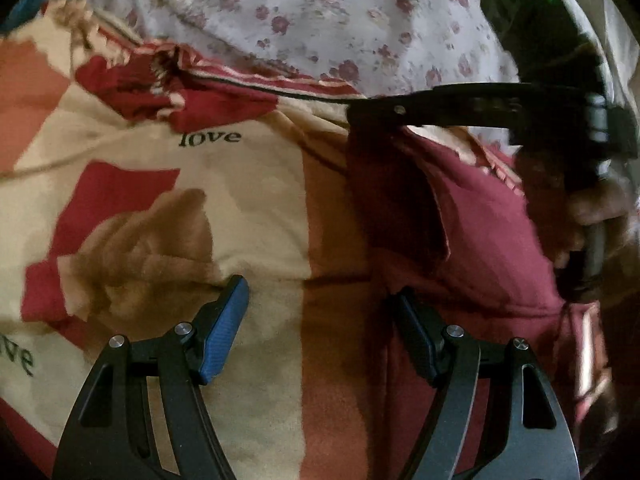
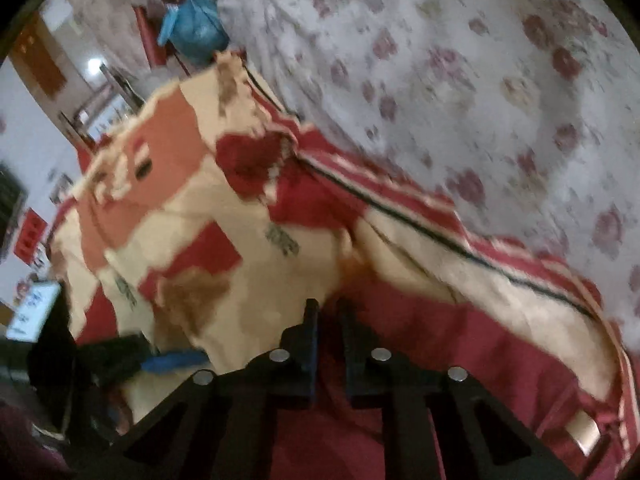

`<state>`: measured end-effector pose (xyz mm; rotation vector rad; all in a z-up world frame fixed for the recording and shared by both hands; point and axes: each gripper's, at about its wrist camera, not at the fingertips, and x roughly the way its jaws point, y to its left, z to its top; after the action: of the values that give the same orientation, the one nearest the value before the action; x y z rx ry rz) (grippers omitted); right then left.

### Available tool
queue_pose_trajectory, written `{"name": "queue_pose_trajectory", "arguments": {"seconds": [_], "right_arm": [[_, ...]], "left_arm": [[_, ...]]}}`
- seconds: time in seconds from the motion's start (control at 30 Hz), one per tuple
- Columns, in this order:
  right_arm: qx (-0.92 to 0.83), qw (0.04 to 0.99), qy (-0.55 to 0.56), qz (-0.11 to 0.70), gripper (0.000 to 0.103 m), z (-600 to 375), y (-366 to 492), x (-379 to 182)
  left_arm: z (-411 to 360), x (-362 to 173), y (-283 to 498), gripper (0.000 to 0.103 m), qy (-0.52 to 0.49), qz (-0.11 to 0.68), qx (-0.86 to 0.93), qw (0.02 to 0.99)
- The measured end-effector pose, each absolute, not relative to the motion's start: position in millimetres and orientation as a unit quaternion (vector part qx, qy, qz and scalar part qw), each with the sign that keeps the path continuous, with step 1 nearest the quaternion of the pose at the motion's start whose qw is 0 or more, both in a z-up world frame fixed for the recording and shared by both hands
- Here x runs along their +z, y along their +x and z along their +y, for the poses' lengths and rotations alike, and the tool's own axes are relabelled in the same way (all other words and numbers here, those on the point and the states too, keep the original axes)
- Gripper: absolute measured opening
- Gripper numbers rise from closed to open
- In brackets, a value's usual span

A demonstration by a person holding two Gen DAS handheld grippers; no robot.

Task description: Fold small clothes

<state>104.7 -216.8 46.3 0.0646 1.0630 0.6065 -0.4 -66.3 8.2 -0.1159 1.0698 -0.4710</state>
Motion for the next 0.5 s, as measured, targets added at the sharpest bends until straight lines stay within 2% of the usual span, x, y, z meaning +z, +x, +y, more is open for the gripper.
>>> {"name": "queue_pose_trajectory", "arguments": {"seconds": [0.17,0.27,0.33,0.37,0.4,0.43,0.5], "right_arm": [[0.269,0.813,0.059,0.513,0.001,-199.0,127.2,21.7],[0.254,0.827,0.05,0.498,0.001,-199.2,117.4,35.0],[0.249,0.829,0.059,0.498,0.005,-213.0,105.0,52.9],[0.247,0.831,0.06,0.496,0.019,-220.3,96.8,61.2],[0.243,0.834,0.058,0.492,0.041,-230.0,84.8,70.3],[0.236,0.836,0.056,0.491,0.047,-236.3,75.6,75.4],[0.23,0.836,0.055,0.494,0.048,-250.7,52.6,82.0]], "left_arm": [[-56.2,7.1,5.8,0.074,-0.106,0.512,-0.228,0.822],[-60.7,9.1,2.5,0.074,-0.089,0.507,-0.223,0.828],[-61.1,10.1,1.4,0.074,-0.086,0.507,-0.222,0.828],[-58.9,9.6,1.9,0.074,-0.087,0.508,-0.223,0.827],[-58.6,9.5,2.2,0.074,-0.088,0.508,-0.223,0.827],[-58.3,9.6,2.0,0.074,-0.087,0.508,-0.222,0.827],[-58.2,10.8,0.7,0.074,-0.085,0.507,-0.22,0.829]]}}
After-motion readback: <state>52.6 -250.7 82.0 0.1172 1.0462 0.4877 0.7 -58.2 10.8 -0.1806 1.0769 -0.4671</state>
